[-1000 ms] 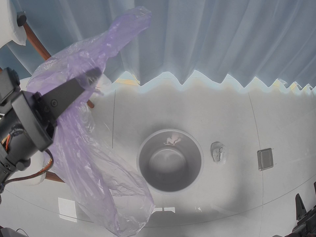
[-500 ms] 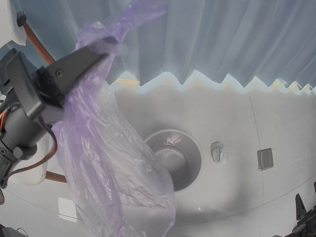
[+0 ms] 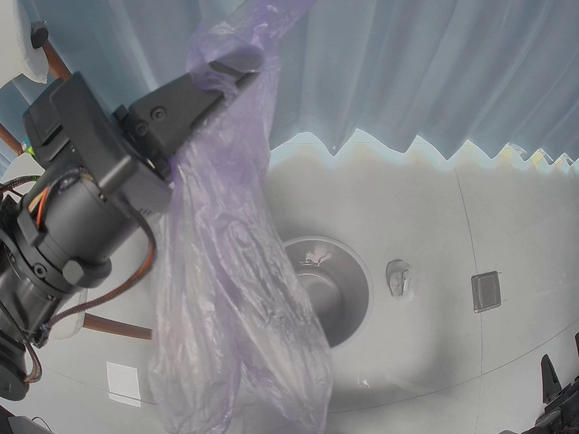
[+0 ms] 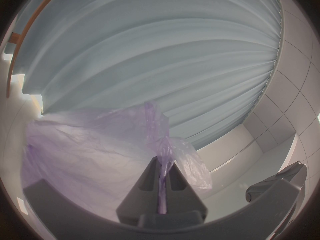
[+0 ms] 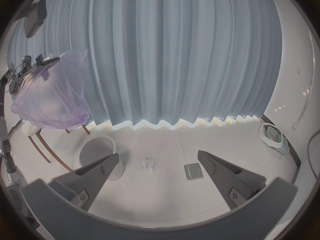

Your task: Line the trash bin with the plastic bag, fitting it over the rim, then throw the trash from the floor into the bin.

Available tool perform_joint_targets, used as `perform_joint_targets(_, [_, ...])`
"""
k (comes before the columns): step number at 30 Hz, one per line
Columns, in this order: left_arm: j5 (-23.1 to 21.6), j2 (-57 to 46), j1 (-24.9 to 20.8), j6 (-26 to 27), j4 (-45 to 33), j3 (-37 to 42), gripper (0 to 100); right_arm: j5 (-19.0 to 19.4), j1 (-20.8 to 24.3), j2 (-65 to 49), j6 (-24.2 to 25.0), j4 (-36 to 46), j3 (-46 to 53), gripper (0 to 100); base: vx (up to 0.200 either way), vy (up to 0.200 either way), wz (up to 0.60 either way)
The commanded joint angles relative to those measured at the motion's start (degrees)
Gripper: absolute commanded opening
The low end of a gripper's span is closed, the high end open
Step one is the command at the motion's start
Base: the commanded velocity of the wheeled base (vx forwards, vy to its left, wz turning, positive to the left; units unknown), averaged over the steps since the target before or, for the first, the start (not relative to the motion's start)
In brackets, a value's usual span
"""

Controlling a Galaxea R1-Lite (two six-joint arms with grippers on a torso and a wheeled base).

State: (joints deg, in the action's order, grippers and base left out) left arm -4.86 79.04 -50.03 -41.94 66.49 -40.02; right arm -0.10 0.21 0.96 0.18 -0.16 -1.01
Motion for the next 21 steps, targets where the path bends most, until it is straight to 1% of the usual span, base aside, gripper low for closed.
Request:
perform_joint_targets(1, [0.03,0.94,0.02,0.10,0.05,0.73,0,0.01,0.06,-0.96,-0.01,-0.02,1.01,100,0.000,0.000,0.00])
perform_joint_targets(11, [0.21,1.02,0.55,0.36,-0.57,1.97,0,0.01,-0.03,-0.96,-0.01,-0.02,1.01,100,0.000,0.000,0.00])
perform_joint_targets(21, [0.03,6.47,4.15,1.24,0.13,3.99,0,0.01,0.06,-0.96,-0.01,-0.02,1.01,100,0.000,0.000,0.00])
